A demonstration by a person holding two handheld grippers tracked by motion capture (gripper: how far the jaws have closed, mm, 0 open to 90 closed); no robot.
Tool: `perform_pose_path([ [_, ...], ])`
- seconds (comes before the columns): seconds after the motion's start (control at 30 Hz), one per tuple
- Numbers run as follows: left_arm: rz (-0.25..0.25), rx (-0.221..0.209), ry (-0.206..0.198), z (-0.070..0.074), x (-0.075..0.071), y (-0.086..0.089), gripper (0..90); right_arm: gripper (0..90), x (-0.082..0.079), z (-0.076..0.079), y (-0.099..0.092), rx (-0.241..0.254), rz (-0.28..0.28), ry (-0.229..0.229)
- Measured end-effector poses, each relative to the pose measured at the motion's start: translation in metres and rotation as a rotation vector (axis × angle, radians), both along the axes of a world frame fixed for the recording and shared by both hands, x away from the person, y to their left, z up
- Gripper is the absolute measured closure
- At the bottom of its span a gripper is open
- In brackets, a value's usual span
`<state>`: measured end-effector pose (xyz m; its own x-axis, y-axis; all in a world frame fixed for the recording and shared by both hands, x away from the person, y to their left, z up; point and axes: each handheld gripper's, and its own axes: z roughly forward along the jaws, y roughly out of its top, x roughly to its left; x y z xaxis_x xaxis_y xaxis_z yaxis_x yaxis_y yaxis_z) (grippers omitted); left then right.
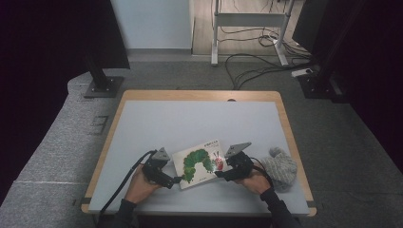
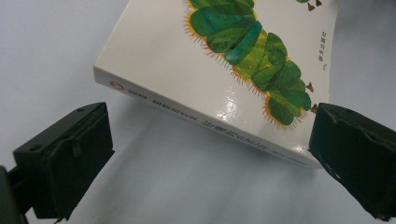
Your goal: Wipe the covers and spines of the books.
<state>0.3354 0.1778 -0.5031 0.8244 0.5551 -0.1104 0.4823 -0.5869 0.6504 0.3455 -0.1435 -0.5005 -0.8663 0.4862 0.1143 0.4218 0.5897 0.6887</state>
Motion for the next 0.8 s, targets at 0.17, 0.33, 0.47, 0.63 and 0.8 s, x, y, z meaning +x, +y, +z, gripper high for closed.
perform_pose_path([
  [0.17,-0.003,0.007,0.006,-0.002,0.002,-0.003,0.0,44.5,-0.002,-0.003,-0.002,0.003,-0.004,0.004],
  [0.33,-0.011,-0.001,0.011,-0.005,0.003,-0.010,0.0,44.9,-0.004,-0.003,-0.003,-0.003,-0.002,-0.009],
  [0.47,-0.028,-0.015,0.013,-0.006,0.003,-0.014,2.4,45.3,-0.006,-0.003,-0.003,-0.009,0.000,-0.014],
  [0.63,-0.028,-0.017,0.005,-0.006,0.002,-0.015,6.3,45.5,-0.007,-0.003,-0.005,-0.028,0.008,-0.007],
  [0.8,-0.022,-0.017,-0.005,-0.004,0.001,-0.016,7.2,43.4,-0.003,-0.003,-0.008,-0.007,0.017,0.022],
])
